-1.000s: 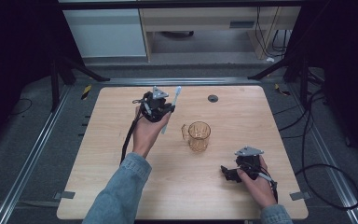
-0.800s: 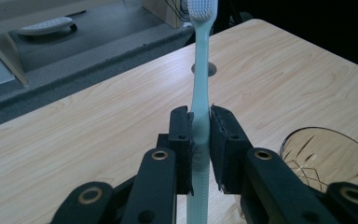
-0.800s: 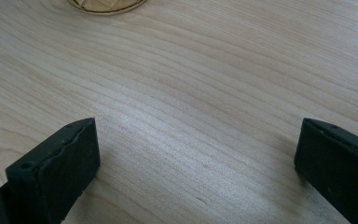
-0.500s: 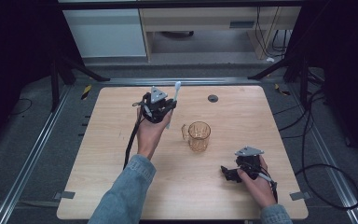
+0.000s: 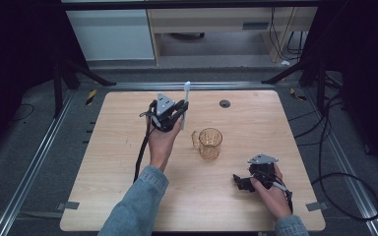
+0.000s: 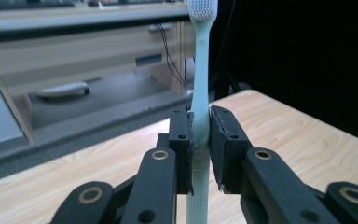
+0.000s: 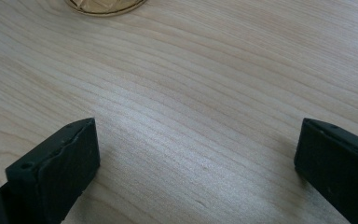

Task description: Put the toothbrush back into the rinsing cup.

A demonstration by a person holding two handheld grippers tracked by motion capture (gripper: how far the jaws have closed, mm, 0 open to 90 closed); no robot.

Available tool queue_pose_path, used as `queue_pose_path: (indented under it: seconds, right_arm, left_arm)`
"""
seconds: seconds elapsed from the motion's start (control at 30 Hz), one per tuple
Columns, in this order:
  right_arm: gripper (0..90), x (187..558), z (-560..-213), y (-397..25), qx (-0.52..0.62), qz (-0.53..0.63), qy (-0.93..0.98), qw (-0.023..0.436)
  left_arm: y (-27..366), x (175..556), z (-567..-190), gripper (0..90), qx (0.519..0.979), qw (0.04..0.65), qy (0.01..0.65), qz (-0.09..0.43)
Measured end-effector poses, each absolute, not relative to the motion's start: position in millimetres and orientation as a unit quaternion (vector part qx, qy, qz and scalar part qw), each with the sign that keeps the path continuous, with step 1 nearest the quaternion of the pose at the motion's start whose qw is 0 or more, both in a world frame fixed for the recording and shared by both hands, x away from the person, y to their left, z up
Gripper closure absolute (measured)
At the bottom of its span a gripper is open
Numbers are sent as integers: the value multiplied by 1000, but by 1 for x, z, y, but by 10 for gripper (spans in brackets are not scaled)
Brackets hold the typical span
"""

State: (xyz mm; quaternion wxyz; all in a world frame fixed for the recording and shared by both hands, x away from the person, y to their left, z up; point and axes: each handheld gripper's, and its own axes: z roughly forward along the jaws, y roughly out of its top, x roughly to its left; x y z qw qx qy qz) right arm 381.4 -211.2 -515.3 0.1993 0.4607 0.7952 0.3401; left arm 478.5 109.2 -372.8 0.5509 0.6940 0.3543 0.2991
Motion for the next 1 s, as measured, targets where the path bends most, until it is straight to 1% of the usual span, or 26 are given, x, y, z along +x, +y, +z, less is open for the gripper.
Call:
queue_pose_path:
  seconds: [0.2, 0.33, 0.6, 1.0]
  right_arm:
    - [4, 382, -515, -211, 460, 340, 796, 200]
    - [4, 381, -515, -211, 460, 340, 795, 199]
    - [4, 381, -515, -211, 458, 340, 797, 199]
    - [4, 381, -515, -211, 454, 341, 799, 198]
  left_arm:
    - [109, 474, -376, 787, 677, 572, 348, 307]
    - [105, 474, -379, 787, 675, 575, 340, 312]
    - [102, 478, -385, 787, 663, 593, 341, 305]
    - [102, 472, -382, 787, 646, 613, 329, 315]
